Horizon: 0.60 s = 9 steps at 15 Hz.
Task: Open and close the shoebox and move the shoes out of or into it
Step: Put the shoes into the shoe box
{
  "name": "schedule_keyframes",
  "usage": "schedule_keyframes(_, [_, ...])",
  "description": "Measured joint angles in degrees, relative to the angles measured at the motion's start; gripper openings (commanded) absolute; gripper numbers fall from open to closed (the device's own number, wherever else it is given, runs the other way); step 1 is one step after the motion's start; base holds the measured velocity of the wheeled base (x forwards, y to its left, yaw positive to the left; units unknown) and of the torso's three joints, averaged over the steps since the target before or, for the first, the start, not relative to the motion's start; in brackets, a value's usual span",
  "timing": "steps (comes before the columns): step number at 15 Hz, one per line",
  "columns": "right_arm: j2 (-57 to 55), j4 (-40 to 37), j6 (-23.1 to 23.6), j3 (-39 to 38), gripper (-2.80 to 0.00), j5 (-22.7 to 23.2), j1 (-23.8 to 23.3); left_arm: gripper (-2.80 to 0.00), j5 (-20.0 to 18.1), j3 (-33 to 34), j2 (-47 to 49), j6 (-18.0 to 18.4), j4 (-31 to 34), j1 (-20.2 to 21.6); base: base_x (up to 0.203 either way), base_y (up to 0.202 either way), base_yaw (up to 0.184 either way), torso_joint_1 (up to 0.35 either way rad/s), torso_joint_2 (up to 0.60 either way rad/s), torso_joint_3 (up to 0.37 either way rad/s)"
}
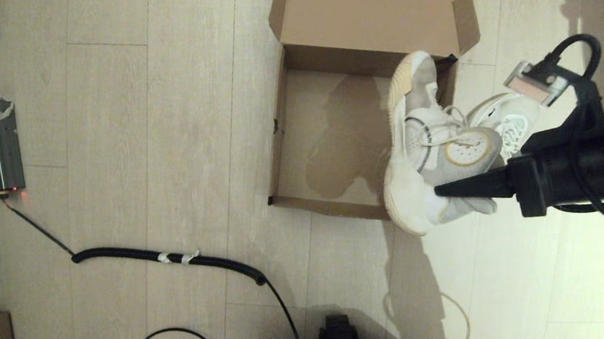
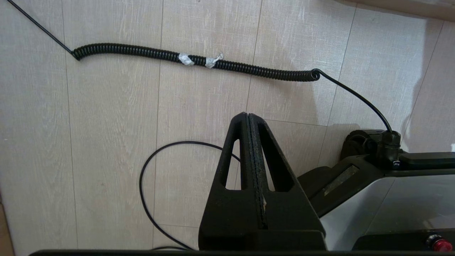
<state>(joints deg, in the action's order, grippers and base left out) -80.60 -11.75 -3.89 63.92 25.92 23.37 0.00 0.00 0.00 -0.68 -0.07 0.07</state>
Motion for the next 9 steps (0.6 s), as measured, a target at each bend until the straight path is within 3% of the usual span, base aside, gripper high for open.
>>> schedule_keyframes(3, [-3.0,5.1,3.3,-2.4,-2.80,-1.0,-0.4,-2.80,0.0,0.0,0.0,0.0,0.0,0.0,0.000,0.000,0.000,0.000,0.00,0.000])
schedule_keyframes(7, [-5.6,11.3,7.5,-3.3,-2.80,-8.9,-1.5,-2.80,0.0,0.0,0.0,0.0,0.0,0.0,0.000,0.000,0.000,0.000,0.00,0.000])
schedule_keyframes(9, [-7.1,14.5,9.9,-3.8,-2.80,-9.7,-1.9,-2.80,0.0,0.0,0.0,0.0,0.0,0.0,0.000,0.000,0.000,0.000,0.00,0.000])
